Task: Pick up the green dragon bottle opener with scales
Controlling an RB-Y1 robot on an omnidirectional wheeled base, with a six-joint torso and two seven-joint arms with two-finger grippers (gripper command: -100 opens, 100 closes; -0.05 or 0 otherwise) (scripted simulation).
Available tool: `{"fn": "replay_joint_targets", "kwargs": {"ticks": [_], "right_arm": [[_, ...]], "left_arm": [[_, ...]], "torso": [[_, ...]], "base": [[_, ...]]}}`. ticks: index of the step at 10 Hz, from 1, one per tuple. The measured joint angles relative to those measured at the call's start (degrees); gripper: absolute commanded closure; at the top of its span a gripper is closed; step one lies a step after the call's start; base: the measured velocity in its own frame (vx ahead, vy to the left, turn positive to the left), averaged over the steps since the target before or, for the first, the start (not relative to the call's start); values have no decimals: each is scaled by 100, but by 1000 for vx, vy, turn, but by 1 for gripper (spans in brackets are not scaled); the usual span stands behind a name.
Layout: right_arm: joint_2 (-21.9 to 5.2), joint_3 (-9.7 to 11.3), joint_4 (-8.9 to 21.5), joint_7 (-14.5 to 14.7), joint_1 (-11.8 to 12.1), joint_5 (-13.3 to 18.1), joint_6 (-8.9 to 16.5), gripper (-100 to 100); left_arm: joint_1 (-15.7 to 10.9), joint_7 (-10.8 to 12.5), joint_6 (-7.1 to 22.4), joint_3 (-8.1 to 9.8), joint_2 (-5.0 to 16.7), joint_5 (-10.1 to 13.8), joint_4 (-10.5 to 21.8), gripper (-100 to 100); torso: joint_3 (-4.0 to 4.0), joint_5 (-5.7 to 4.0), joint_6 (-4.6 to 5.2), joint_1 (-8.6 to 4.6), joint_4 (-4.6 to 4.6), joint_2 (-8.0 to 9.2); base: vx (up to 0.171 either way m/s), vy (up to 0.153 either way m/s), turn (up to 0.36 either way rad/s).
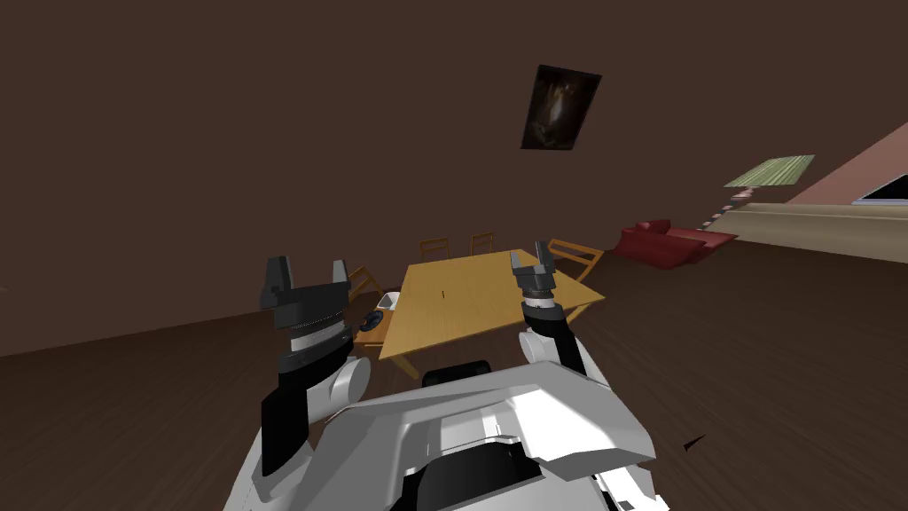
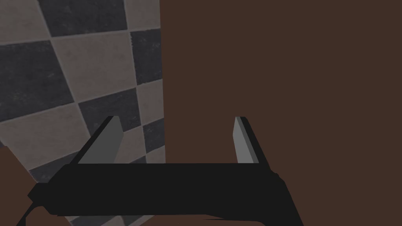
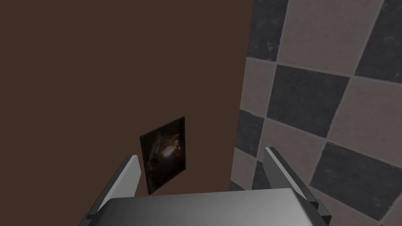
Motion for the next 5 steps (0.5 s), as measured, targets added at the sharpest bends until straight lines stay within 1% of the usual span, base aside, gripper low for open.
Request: {"fn": "replay_joint_targets", "kwargs": {"ticks": [1,2,3,4,5], "right_arm": [[-146,-9,49,-56,-20,29,66,-100],[-284,-7,164,-128,-76,78,147,-100],[-400,11,263,-199,-121,140,244,-100],[-527,0,376,-291,-199,199,377,-100],[-649,7,510,-397,-200,268,464,-100]], "left_arm": [[-2,0,0,-1,0,0,0,0],[-2,0,0,0,0,0,0,0],[-1,0,0,0,0,0,0,0],[-2,0,0,0,0,0,1,0],[-2,0,1,0,0,0,1,0]], "torso": [[11,1,-5,2,4,21],[22,-1,-3,-7,8,40],[25,-3,1,-12,10,43],[24,-4,-3,-17,10,42],[22,-4,-3,-17,9,38]], "base": [[-128,-19,299],[-116,-27,344],[-111,-34,175],[-96,-31,358],[-71,-25,417]]}}
